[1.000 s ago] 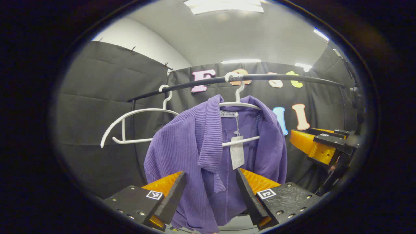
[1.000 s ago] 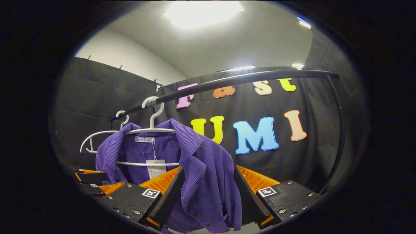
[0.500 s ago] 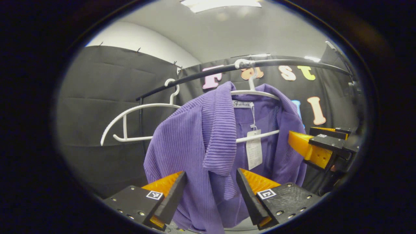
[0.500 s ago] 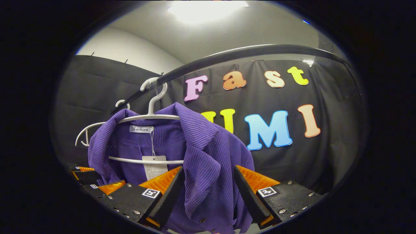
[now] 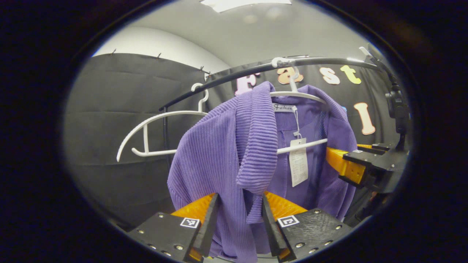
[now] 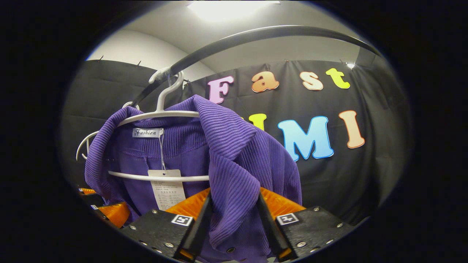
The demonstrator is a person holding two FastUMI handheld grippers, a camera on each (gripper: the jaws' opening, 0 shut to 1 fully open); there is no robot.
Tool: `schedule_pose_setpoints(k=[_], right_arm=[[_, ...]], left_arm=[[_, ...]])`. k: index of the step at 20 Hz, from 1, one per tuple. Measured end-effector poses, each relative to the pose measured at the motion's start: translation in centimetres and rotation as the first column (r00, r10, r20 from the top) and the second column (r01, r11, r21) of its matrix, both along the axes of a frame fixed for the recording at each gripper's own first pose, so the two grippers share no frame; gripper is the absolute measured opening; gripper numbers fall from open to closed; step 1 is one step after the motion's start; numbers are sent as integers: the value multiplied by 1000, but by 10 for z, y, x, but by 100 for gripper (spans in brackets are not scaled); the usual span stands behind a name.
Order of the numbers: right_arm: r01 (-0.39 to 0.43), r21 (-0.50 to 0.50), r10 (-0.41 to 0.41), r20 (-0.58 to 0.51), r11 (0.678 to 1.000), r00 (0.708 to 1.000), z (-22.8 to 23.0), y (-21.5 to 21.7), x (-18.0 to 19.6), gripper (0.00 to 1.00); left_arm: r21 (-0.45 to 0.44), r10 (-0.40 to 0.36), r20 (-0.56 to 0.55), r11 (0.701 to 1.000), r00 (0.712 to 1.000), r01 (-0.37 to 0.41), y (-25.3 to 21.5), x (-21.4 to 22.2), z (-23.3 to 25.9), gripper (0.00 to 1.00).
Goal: Grasp the clothes on the hanger with both hands and then place them into the laundry hamper below.
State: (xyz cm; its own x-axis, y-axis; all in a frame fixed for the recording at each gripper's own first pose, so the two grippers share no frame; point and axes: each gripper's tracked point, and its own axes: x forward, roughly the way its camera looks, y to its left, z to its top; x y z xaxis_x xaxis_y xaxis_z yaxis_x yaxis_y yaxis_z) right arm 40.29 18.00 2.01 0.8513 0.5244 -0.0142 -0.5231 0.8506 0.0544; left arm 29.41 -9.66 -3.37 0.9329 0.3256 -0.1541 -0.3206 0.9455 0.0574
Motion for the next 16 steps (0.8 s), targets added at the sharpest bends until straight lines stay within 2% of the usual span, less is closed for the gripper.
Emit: schedule_pose_setpoints(k=[1,3,4,5,6,7,8,9,10,12,13,16], right_arm=[[-6,2,6,-3,1000,1000,0,1,-1,56],[-5,6,5,6,1000,1000,3,-2,0,30],[6,6,-6,23,1000,1000,6,-7,1,13],[1,7,-1,43,1000,999,10,-7,-1,8],[-2,11,1,64,1000,998,15,-9,-2,6],[5,14,-7,93,1000,996,22,-13,-3,5],[18,17,-20,131,1000,991,31,-19,-4,5],[33,14,-35,169,999,985,40,-24,-5,4],[49,7,-49,202,999,978,48,-29,-6,4],[66,-5,-62,262,998,963,65,-35,-11,4],[75,-13,-69,287,997,956,71,-38,-11,4],[110,-14,-99,344,994,934,90,-47,-12,4]], left_arm=[[8,15,-7,1000,1000,-15,4,-1,0,62],[19,41,-6,999,999,-41,10,-4,1,41],[9,36,3,999,999,-36,10,-6,3,30],[-5,21,16,1000,1000,-21,7,-5,5,20],[-12,8,28,1000,1000,-8,5,-6,9,10],[-18,-10,43,1000,999,11,3,-8,13,9],[-16,-15,59,1000,998,16,3,-11,20,0],[-12,-15,72,1000,997,16,5,-17,27,5],[-10,-26,78,1000,997,27,5,-20,33,5],[2,-34,92,999,995,34,9,-27,46,0],[8,-36,100,999,994,36,11,-31,52,5],[9,-21,112,1000,993,20,23,-43,67,5]])
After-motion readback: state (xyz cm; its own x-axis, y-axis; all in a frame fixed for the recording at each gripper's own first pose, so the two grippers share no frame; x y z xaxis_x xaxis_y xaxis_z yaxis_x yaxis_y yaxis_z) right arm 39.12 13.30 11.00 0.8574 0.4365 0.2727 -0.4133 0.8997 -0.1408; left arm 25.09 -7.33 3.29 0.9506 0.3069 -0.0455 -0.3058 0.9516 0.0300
